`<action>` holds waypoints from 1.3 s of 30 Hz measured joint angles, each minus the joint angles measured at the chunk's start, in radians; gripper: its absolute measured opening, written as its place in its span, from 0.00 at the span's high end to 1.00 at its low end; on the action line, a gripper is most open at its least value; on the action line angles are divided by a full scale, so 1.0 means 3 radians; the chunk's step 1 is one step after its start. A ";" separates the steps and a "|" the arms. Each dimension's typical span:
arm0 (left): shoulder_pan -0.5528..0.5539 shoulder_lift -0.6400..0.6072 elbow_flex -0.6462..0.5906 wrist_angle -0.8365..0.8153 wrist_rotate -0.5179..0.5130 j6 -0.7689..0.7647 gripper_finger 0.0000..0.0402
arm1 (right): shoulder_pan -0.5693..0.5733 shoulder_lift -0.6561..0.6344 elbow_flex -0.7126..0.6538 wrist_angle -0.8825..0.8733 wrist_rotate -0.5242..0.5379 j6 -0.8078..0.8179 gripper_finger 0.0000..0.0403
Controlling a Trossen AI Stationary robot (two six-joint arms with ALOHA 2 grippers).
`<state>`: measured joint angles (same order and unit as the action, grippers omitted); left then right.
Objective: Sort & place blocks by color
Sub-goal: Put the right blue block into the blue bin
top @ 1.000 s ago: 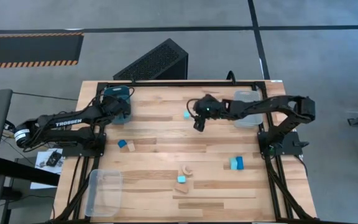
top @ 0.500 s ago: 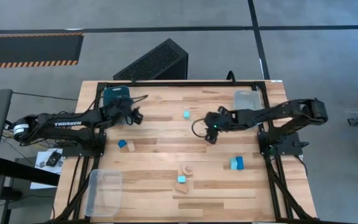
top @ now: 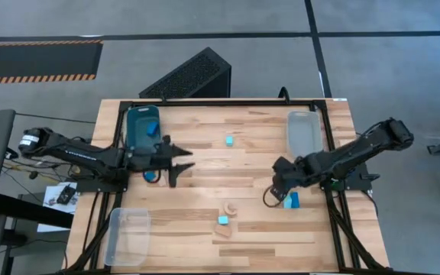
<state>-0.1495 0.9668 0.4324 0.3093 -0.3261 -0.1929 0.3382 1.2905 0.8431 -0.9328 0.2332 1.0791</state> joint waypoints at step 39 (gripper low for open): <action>-0.0358 0.0640 0.0001 0.0412 -0.0677 0.0219 0.54 | 0.0697 0.0648 -0.0512 0.0305 -0.0696 0.1355 0.56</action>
<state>-0.2569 1.1587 0.4328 0.4328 -0.5291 -0.1272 0.5473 1.4849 0.6895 -0.8414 0.0244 1.4857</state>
